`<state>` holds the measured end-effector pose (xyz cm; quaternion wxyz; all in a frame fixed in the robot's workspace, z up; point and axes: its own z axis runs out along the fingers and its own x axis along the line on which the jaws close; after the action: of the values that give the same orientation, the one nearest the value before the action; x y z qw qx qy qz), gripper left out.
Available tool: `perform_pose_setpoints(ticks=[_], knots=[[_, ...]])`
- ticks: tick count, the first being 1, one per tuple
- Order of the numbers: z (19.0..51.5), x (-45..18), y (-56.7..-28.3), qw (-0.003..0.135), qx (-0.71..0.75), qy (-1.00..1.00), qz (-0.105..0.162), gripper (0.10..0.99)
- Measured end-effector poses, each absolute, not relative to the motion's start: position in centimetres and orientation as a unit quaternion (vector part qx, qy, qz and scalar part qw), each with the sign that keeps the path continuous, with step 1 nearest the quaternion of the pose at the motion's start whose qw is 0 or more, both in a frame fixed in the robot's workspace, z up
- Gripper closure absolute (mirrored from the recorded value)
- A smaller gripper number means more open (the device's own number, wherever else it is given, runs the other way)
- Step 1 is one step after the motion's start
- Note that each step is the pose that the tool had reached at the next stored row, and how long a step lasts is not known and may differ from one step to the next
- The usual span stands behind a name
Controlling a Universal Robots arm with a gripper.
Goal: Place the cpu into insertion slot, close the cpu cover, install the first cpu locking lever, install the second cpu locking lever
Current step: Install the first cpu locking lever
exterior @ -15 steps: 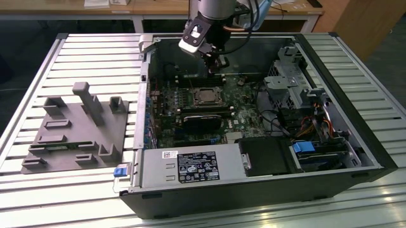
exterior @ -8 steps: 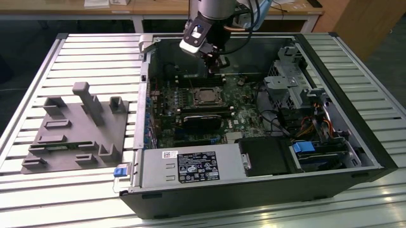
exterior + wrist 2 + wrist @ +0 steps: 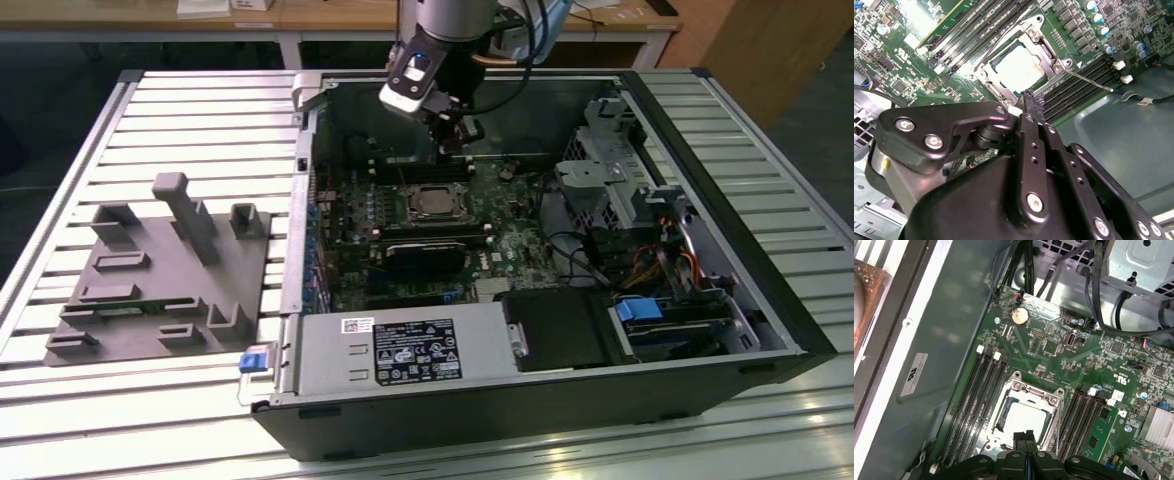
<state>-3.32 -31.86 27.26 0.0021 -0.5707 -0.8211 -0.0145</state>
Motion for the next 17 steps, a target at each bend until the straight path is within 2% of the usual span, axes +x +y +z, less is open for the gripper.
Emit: perform_pose_setpoints(ticks=[17], knots=[[27.26,-3.32,-31.86,0.003,-0.547,-0.837,-0.014,0.980]])
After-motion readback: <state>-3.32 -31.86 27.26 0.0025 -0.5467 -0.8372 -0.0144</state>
